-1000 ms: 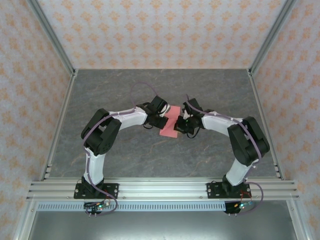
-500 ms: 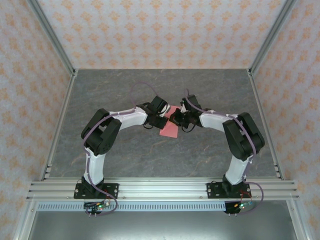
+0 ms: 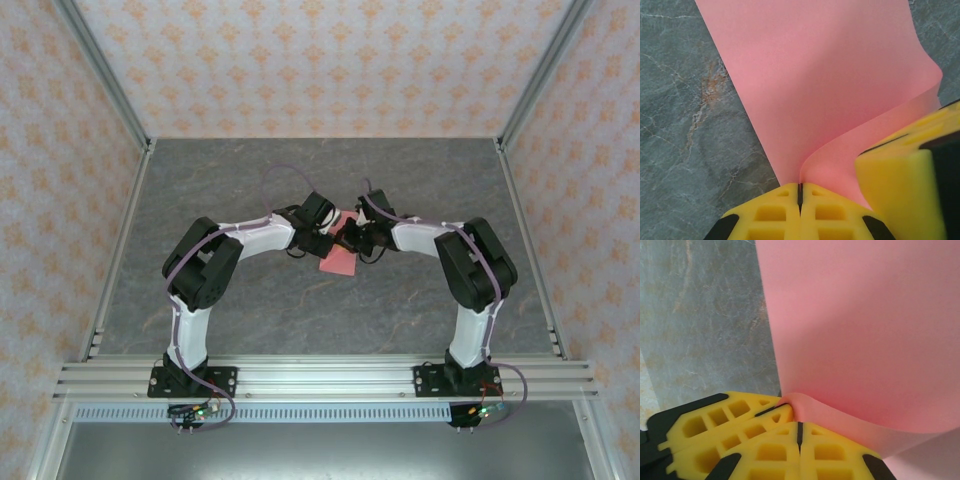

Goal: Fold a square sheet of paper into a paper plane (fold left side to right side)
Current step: Fold the triangle a second time at the center of the table.

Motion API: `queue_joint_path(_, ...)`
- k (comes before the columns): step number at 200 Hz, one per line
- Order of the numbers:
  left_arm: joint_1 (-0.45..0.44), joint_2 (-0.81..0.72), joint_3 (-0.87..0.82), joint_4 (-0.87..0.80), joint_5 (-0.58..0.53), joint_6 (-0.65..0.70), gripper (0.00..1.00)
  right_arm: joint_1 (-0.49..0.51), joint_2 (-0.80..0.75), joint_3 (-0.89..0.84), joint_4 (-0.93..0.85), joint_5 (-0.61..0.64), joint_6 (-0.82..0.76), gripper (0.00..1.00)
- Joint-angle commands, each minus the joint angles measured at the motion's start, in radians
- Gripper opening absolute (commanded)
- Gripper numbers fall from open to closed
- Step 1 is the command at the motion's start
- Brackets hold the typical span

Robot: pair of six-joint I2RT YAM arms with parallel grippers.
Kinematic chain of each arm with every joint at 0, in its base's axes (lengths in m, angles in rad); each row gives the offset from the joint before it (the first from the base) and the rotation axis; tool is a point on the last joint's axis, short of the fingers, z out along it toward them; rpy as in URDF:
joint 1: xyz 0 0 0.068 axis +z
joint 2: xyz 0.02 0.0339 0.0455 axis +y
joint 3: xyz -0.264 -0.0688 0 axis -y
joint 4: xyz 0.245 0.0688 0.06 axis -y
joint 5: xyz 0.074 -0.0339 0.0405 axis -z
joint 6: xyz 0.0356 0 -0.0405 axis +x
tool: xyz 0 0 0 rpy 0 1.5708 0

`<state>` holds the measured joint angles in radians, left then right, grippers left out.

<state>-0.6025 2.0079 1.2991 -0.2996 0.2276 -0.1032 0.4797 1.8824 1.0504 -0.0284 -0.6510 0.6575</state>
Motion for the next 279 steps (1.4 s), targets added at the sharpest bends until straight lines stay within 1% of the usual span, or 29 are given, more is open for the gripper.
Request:
queue_joint_path(1,-0.016,0.043,0.001,-0.035,-0.028,0.018,0.00,0.005,0.014,0.030,-0.066,0.041,-0.049,0.02)
queue_joint_path(89,-0.020,0.048,0.013,-0.053,-0.035,0.027,0.00,0.007,0.034,0.034,-0.128,0.092,-0.099,0.02)
queue_joint_path(139,-0.020,0.025,0.020,-0.067,-0.036,0.024,0.00,0.006,0.048,0.033,-0.161,0.117,-0.097,0.02)
queue_joint_path(156,-0.020,0.000,0.024,-0.075,-0.043,0.022,0.08,0.006,0.052,0.036,-0.187,0.134,-0.103,0.02)
queue_joint_path(187,-0.017,-0.065,0.028,-0.102,-0.062,0.015,0.16,0.005,0.063,0.037,-0.203,0.141,-0.102,0.02)
queue_joint_path(201,-0.012,-0.091,0.015,-0.103,-0.068,0.005,0.22,0.006,0.067,0.036,-0.205,0.140,-0.101,0.02)
queue_joint_path(204,-0.010,-0.121,0.011,-0.101,-0.069,0.002,0.23,0.006,0.067,0.036,-0.205,0.140,-0.101,0.02)
queue_joint_path(223,0.000,-0.177,-0.021,-0.093,-0.068,-0.017,0.29,0.005,0.068,0.036,-0.203,0.138,-0.102,0.02)
queue_joint_path(243,0.003,-0.222,-0.060,-0.072,-0.017,-0.037,0.30,0.005,0.065,0.037,-0.204,0.137,-0.103,0.02)
queue_joint_path(279,0.003,-0.252,-0.138,0.031,0.236,-0.125,0.26,0.006,0.063,0.037,-0.204,0.133,-0.104,0.02)
